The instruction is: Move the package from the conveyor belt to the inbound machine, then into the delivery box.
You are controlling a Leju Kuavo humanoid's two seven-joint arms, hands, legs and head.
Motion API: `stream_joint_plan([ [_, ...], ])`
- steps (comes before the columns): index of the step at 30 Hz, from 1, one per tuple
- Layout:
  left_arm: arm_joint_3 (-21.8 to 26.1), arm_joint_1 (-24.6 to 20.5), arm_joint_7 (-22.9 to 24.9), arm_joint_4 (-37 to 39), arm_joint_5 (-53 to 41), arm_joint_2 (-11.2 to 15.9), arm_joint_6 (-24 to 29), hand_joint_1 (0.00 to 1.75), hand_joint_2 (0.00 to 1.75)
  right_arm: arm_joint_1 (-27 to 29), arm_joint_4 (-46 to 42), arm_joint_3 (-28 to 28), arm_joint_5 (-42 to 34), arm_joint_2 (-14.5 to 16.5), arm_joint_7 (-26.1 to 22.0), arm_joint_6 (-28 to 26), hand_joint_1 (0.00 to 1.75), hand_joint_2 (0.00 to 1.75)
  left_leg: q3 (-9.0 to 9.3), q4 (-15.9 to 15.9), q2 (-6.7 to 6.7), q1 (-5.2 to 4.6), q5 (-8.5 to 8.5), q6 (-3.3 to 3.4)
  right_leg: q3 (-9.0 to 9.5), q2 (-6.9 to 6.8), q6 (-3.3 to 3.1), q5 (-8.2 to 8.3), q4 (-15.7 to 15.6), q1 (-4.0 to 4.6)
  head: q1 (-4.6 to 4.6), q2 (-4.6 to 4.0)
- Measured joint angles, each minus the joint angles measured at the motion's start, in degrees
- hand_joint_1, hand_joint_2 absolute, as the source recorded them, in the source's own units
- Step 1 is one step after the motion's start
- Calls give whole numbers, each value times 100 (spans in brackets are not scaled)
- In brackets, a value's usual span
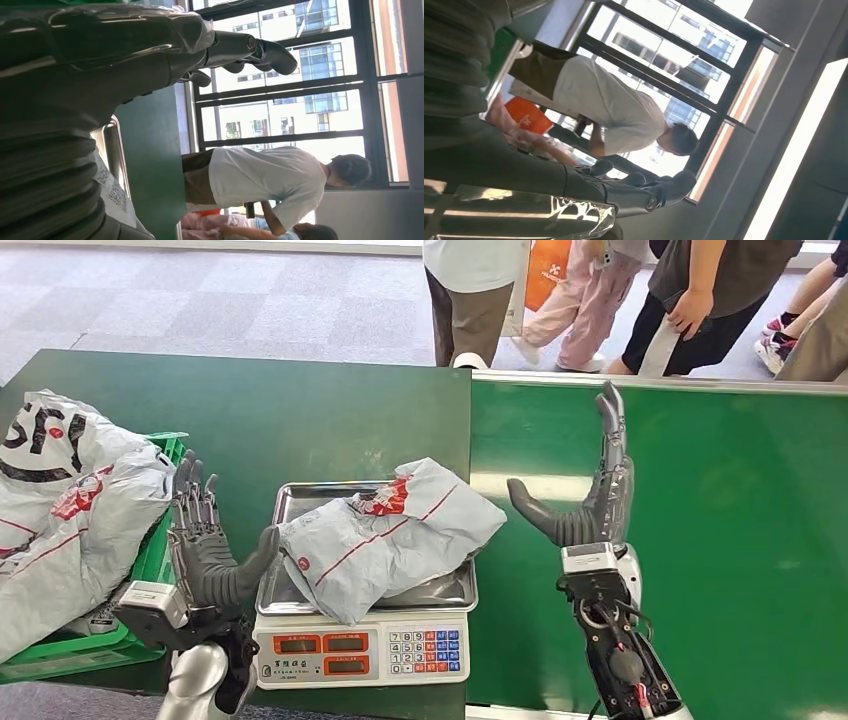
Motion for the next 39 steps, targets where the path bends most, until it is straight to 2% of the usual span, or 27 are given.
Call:
stream_joint_plan([
  [7,87,264,0,-183,-22,60,-158,0,175,1074,-409,-949,-319,-85,299,990,0,175,-6,-1,0,0,-4,-2,-7,-2,0,-2,-2,0,-1,0],
  [11,70,252,0,6,-106,74,-651,0,175,1570,-641,-1408,-643,54,571,1853,0,175,-5,-3,1,0,-4,-2,-7,-1,-1,-3,-1,0,-1,0],
  [13,45,228,0,172,-266,78,-760,0,175,1786,-691,-1525,-685,139,598,2075,0,175,-4,-3,3,0,-3,-2,-7,0,-1,-2,-1,0,-1,0],
  [18,-44,190,1,434,-766,103,-955,0,175,2064,-710,-1625,-824,322,591,2250,0,175,-4,-2,4,0,-3,-2,-7,0,-1,-2,0,0,1,0],
  [22,-64,186,52,489,-745,103,-1344,0,175,2123,-710,-1683,-1179,457,614,2331,0,175,-4,-2,4,0,-3,-2,-9,0,-1,-2,0,0,-1,0],
  [28,-140,89,239,608,-1036,103,-1537,0,175,2246,-813,-1762,-1048,682,744,2159,0,175,-4,-2,3,0,-3,-2,-10,0,-1,-2,0,0,-1,0],
  [30,-217,13,350,656,-1550,117,-1490,0,175,2292,-856,-1768,-913,741,765,2075,0,175,-4,-2,4,0,-3,-2,-9,0,-1,-2,0,0,0,0],
  [35,-489,-301,831,832,-3567,245,-1023,0,175,2400,-884,-1764,-830,918,796,2102,0,175,-4,-2,5,0,-2,-2,-7,0,-2,-1,1,0,-1,0],
  [39,-546,-484,1278,886,-4401,322,-889,0,175,2411,-883,-1744,-698,1044,883,2227,0,175,-4,-3,5,0,-1,-3,-7,1,-2,-1,2,0,-1,0],
])
